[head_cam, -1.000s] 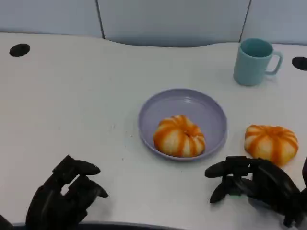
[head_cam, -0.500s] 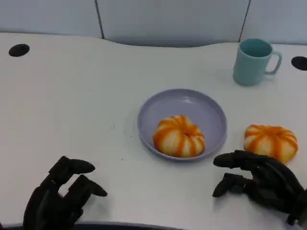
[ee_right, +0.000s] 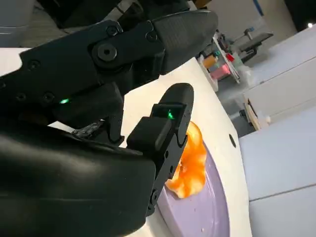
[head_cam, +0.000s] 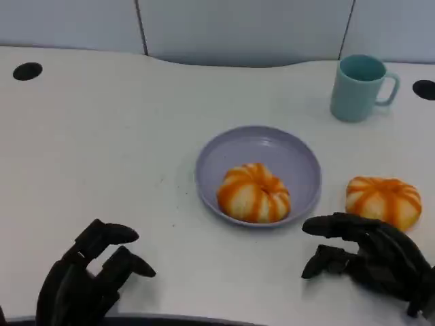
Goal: Grasp the bread from the table and place it into the plate.
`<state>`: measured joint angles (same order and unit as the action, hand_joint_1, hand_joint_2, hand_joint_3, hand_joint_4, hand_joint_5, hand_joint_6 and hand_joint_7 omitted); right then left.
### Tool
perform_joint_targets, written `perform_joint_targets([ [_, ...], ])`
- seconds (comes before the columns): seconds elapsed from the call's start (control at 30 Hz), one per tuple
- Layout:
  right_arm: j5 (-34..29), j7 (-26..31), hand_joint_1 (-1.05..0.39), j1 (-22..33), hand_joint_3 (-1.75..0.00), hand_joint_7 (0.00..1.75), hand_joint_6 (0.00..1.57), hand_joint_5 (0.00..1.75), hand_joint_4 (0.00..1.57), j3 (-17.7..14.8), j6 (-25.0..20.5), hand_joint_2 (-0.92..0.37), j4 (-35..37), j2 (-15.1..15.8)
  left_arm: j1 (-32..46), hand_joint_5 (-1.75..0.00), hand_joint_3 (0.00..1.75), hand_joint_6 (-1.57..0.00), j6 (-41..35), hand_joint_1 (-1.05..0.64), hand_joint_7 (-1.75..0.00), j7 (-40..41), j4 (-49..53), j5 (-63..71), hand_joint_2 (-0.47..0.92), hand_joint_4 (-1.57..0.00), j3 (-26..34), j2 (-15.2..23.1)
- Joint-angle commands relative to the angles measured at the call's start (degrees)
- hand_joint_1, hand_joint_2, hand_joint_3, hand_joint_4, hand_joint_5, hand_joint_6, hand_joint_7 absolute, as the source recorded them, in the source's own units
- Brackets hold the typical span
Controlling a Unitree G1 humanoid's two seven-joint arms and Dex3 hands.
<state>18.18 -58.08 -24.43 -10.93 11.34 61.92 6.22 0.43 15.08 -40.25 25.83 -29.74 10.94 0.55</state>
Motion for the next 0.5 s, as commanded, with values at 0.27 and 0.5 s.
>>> perform_joint_targets([
  [0.27,-1.1,1.2,-0.41,1.3,-0.06,0.17,1.00,1.01,0.74,0.1,-2.6,-0.92,0.9,1.1,-1.1,-1.75,0.08,-0.32,0.2,-0.61,-1.40,-0.8,1.8,0.1,0.92,-0.32,1.7,0.3],
  [0.5,-1.8,2.2,-0.39,1.7,-0.09,0.16,1.00,1.03,0.75,0.6,-1.3,-0.92,0.2,0.9,-1.3,-1.75,0.08,-0.31,0.0,-0.59,-1.36,-1.4,2.2,-0.3,0.92,-0.32,2.1,0.3],
])
